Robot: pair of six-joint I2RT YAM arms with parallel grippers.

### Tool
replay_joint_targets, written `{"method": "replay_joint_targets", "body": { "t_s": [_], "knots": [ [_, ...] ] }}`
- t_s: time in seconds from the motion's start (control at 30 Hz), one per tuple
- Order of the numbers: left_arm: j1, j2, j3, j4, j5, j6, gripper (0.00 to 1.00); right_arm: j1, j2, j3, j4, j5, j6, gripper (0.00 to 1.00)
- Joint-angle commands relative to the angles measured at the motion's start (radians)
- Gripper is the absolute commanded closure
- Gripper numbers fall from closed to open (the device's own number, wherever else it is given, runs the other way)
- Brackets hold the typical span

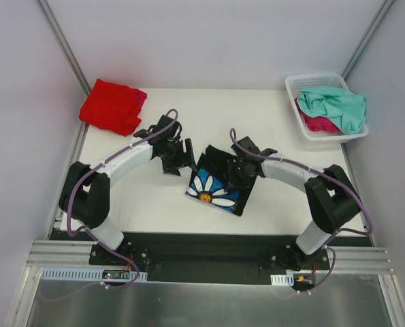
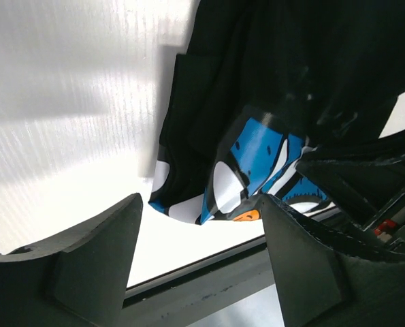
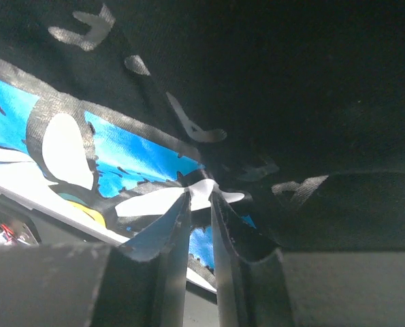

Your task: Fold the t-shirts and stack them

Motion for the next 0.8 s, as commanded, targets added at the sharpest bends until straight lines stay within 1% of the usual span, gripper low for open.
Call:
{"method": "replay_joint_targets", "body": {
  "t_s": [0.0, 0.13, 0.3, 0.4, 0.43, 0.47, 0.57, 0.6, 0.67, 0.7, 0.73, 0.77],
  "knots": [
    [0.011, -0.026, 0.07, -0.042, -0.032, 0.028, 0.28, 0.01, -0.074, -0.068, -0.037, 0.004, -0.01, 0.78],
    [0.011, -0.013, 0.121, -0.041, -0.03, 0.007, 0.26, 0.013, -0.08, -0.074, -0.039, 0.01, -0.007, 0.78],
    [-0.005, 0.029, 0.182, -0.026, 0.0, -0.012, 0.23, 0.03, -0.103, -0.027, -0.069, 0.0, -0.001, 0.78],
    [-0.031, 0.056, 0.202, -0.024, 0.0, -0.012, 0.22, 0.03, -0.153, 0.064, -0.144, 0.044, -0.024, 0.76],
    [-0.035, 0.066, 0.208, -0.021, 0.002, -0.004, 0.22, 0.027, -0.158, 0.129, -0.169, 0.067, -0.046, 0.75],
    [-0.035, 0.066, 0.208, -0.018, -0.003, 0.002, 0.22, 0.025, -0.155, 0.171, -0.219, 0.078, -0.057, 0.74],
    [-0.032, 0.074, 0.216, -0.016, -0.021, 0.037, 0.21, 0.001, -0.125, 0.269, -0.276, 0.107, -0.094, 0.74],
    [-0.032, 0.079, 0.219, -0.016, -0.011, 0.048, 0.21, -0.024, -0.118, 0.275, -0.28, 0.107, -0.1, 0.74],
    [-0.036, 0.108, 0.233, 0.007, 0.07, 0.051, 0.2, -0.056, -0.105, 0.259, -0.27, 0.115, -0.107, 0.74],
    [-0.038, 0.127, 0.241, 0.022, 0.11, 0.06, 0.2, -0.091, -0.094, 0.245, -0.264, 0.116, -0.108, 0.74],
    [-0.039, 0.166, 0.259, 0.027, 0.143, 0.062, 0.17, -0.109, -0.086, 0.234, -0.251, 0.115, -0.108, 0.74],
    [-0.044, 0.189, 0.274, 0.031, 0.176, 0.071, 0.17, -0.128, -0.08, 0.213, -0.246, 0.112, -0.117, 0.75]
  ]
}}
